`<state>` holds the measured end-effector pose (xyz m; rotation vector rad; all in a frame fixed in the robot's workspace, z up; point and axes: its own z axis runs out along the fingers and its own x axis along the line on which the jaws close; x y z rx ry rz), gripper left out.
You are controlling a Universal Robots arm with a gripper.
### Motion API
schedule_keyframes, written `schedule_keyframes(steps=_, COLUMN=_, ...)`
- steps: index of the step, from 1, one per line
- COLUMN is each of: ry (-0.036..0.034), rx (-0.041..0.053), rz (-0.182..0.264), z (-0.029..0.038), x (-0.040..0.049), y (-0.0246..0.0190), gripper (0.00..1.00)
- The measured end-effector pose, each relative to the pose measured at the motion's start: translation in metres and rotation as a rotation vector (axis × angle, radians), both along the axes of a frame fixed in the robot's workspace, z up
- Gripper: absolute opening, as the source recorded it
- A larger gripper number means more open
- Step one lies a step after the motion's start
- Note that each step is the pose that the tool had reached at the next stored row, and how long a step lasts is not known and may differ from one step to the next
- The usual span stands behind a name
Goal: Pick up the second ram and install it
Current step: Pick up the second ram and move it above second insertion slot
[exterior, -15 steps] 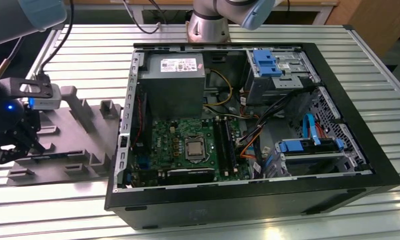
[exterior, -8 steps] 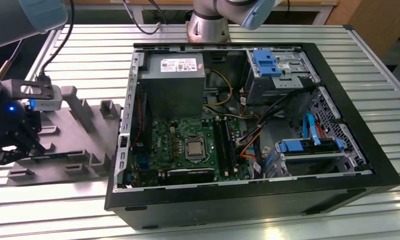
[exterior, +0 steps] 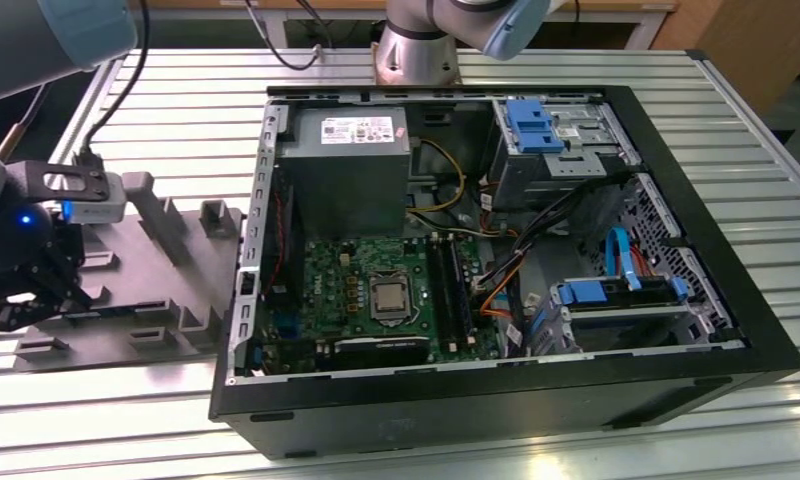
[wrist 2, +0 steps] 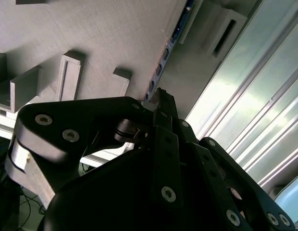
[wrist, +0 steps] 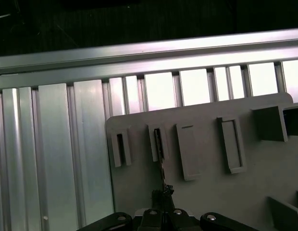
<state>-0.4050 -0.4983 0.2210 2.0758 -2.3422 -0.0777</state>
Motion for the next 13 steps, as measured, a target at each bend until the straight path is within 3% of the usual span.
schedule_keyframes(steps=13, ry=0.0, rx=0.0, rz=0.003, z=-0.0027, x=0.0, y=0.0, gripper=0.11)
